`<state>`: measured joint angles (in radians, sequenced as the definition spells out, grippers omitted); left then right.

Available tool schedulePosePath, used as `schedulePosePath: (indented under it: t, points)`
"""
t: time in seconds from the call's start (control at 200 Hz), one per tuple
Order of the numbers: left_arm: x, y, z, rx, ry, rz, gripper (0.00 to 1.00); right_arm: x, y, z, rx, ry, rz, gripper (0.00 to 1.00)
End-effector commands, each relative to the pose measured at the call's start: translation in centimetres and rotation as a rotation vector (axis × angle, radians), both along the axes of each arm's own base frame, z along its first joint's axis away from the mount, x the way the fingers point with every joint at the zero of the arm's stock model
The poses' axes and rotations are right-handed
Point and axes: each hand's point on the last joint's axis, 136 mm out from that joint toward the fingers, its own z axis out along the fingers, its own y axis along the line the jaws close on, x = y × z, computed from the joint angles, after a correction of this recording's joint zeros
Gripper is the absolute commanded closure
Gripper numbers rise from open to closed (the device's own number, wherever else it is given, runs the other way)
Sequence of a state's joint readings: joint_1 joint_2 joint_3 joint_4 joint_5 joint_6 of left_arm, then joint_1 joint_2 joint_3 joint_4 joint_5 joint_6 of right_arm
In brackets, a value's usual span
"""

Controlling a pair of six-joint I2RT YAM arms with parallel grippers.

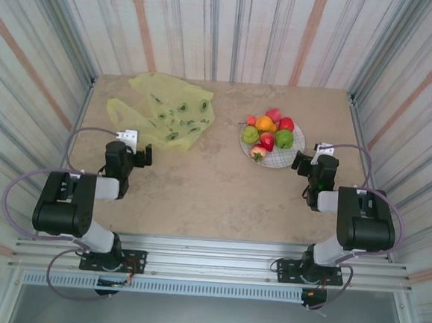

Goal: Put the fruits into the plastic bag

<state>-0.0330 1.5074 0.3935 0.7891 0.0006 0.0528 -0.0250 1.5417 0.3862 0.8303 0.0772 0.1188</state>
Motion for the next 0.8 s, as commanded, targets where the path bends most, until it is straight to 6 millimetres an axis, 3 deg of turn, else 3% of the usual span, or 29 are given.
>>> schedulePosePath:
  t: [0.0,0.396,0.511,0.691,0.792]
  points:
    - [0.5,0.1,0.6,0.01,-0.017,-0.004,0.01,0.2,0.1,0.3,-0.014,-0.011,0.013,0.01]
    - [0.4,0.3,0.8,-0.018,-0.024,-0.016,0.01,0.2,-0.5,0.8,-0.021,-0.013,-0.028,0.01]
    - [-0.1,2.5,2.7,-0.052,-0.032,0.096,0.01,-0.1,-1.6,4.2,-0.046,0.0,-0.105,0.01]
    - [-3.5,8.7,6.4,-0.211,-0.031,0.486,0.01,-2.2,-4.3,11.8,0.084,-0.167,-0.29,0.01]
    - [-4.7,8.8,7.4,-0.342,-0.009,0.553,0.01,-3.4,-5.5,15.3,0.167,-0.184,-0.394,0.01]
